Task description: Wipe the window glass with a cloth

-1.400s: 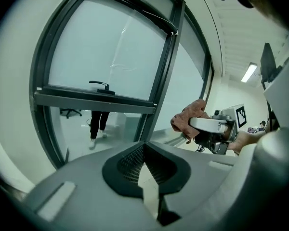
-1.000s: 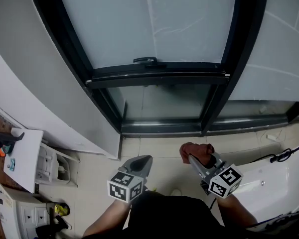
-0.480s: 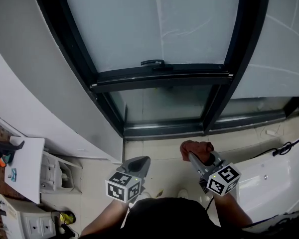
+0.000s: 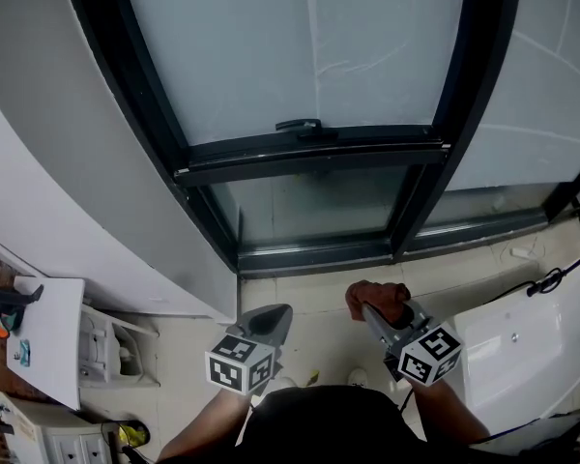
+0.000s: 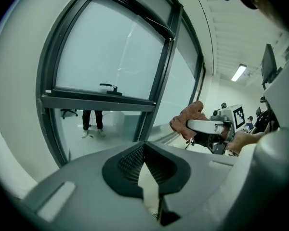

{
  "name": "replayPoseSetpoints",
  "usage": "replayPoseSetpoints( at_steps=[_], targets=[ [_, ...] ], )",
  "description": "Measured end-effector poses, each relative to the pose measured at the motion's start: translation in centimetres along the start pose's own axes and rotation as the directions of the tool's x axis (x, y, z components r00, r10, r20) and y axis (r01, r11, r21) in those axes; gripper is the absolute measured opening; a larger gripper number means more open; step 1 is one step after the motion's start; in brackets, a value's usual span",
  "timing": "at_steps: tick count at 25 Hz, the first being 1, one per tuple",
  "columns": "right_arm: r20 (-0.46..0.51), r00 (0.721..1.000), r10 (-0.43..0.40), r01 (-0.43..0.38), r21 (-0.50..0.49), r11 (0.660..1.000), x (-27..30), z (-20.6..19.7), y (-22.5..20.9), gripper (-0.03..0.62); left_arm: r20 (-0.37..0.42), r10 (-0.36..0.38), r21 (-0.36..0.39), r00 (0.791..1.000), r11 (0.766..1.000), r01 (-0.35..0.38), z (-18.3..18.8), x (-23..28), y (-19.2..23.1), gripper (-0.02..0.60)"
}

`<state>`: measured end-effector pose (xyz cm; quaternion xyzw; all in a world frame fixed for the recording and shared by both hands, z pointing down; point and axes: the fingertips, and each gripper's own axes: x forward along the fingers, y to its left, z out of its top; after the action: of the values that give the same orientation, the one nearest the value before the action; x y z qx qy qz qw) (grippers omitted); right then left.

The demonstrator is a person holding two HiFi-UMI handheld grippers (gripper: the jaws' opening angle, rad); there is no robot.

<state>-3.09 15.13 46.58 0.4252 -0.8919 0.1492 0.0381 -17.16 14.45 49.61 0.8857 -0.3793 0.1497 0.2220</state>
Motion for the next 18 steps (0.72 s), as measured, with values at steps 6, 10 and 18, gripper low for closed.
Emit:
replayPoseSetpoints(
  at_steps=[6, 10, 18],
  targets=[
    [-0.004, 1.0, -0.006, 0.006, 0.0, 1.0, -0.3, -0.1, -0.5, 0.081, 0.008, -0.008, 0.006, 1.0, 1.0, 0.008, 0.5, 0.5, -0.3, 0.017],
    [-0.005, 1.0, 0.0, 0.0, -0.004, 1.0, -0.4, 0.1, -0.4, 0.081, 0.009, -0.008, 0.01, 1.0, 1.0, 0.008, 0.8, 0.7, -0.7, 0.017],
    [-0.012, 1.0, -0.002, 0.002, -0.009, 1.0, -1.0, -0.2, -0.8, 0.081, 0.009, -0.005, 0.025, 1.0, 1.0, 0.004, 0.9, 0.8, -1.1, 0.017]
  ],
)
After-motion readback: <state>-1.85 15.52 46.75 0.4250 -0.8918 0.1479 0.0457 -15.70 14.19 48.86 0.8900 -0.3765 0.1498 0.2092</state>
